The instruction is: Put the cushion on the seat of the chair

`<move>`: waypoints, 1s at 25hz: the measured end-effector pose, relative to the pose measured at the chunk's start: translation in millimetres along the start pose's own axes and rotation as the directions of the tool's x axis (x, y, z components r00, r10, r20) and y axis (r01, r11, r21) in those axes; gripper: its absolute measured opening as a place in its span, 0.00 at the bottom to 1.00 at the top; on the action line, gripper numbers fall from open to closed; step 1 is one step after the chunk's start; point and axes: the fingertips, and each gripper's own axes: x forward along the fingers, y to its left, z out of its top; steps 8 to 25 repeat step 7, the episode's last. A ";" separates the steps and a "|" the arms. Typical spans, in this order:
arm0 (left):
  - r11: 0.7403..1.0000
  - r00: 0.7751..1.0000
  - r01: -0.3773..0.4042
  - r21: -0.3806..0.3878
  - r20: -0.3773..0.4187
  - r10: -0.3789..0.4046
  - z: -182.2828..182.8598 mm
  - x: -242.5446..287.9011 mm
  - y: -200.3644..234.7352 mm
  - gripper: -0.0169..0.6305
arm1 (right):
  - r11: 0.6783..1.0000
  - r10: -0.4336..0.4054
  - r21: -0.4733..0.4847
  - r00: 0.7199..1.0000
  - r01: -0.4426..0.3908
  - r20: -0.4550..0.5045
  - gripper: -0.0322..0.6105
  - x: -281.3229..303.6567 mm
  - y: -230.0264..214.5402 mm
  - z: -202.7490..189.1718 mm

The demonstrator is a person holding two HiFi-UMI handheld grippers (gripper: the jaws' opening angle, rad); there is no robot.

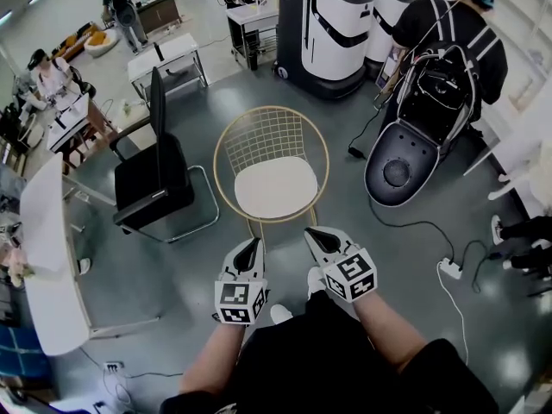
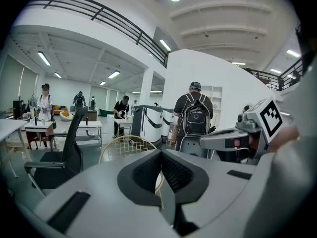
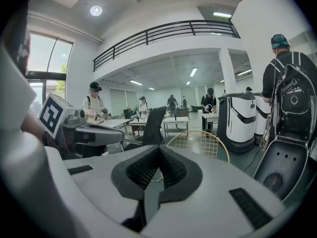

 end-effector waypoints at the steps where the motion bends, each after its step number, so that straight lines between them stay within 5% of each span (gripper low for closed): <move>1: 1.000 1.000 0.000 0.001 -0.001 0.000 -0.4 0.3 0.2 0.05 | 1.000 -0.001 0.002 1.000 0.001 0.000 0.07 0.4 -0.8 -0.4; 25: 1.000 1.000 -0.006 -0.003 -0.009 0.006 -2.1 -0.3 -2.2 0.05 | 1.000 0.001 0.008 1.000 -0.001 -0.002 0.07 -1.3 -2.5 -1.8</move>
